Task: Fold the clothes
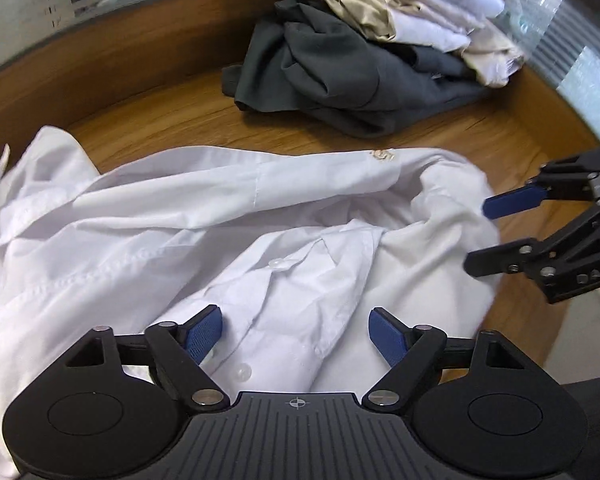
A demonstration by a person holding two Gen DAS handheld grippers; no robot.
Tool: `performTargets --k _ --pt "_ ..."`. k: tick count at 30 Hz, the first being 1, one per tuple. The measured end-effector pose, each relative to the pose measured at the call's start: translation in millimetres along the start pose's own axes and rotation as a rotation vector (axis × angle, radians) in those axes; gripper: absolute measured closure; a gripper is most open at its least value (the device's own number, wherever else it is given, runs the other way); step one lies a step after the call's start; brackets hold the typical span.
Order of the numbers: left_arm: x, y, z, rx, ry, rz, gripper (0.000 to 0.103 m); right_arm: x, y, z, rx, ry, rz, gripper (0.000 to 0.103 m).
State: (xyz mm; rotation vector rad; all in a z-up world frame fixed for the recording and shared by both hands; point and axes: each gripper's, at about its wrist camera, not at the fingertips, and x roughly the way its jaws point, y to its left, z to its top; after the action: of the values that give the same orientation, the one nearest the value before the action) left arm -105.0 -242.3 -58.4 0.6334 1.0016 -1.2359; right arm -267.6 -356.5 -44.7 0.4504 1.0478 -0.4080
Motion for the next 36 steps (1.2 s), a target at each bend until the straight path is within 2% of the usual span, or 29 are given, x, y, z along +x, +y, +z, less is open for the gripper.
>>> performTargets --k 3,5,7,9,18,23,27,31,36 --pt "4 3 5 -0.038 0.000 0.017 0.040 3 -2 -1 -0.003 0.003 0.023 0.030" --pt "6 5 8 -0.070 0.004 0.008 0.057 6 -3 0 -0.001 0.008 0.039 0.030" --pt "9 8 10 -0.111 0.008 -0.008 0.079 9 -4 0 0.004 0.012 0.053 0.030" --pt "7 12 11 -0.144 -0.007 -0.018 0.094 11 -4 0 0.012 0.017 0.064 0.029" --pt "-43 38 37 -0.284 -0.221 0.059 0.099 32 3 -11 0.003 0.098 0.058 0.029" --pt "-88 68 45 -0.391 -0.338 0.043 0.099 44 14 -24 -0.006 0.140 0.015 0.030" --pt "-103 89 33 -0.457 -0.338 0.015 0.099 46 20 -33 0.021 0.142 0.000 0.031" --pt "-96 100 9 -0.494 -0.291 0.012 0.099 25 31 -25 0.053 0.053 0.027 0.030" --pt "-82 110 -29 -0.547 -0.208 -0.029 0.099 4 51 -1 0.047 -0.046 0.042 0.030"
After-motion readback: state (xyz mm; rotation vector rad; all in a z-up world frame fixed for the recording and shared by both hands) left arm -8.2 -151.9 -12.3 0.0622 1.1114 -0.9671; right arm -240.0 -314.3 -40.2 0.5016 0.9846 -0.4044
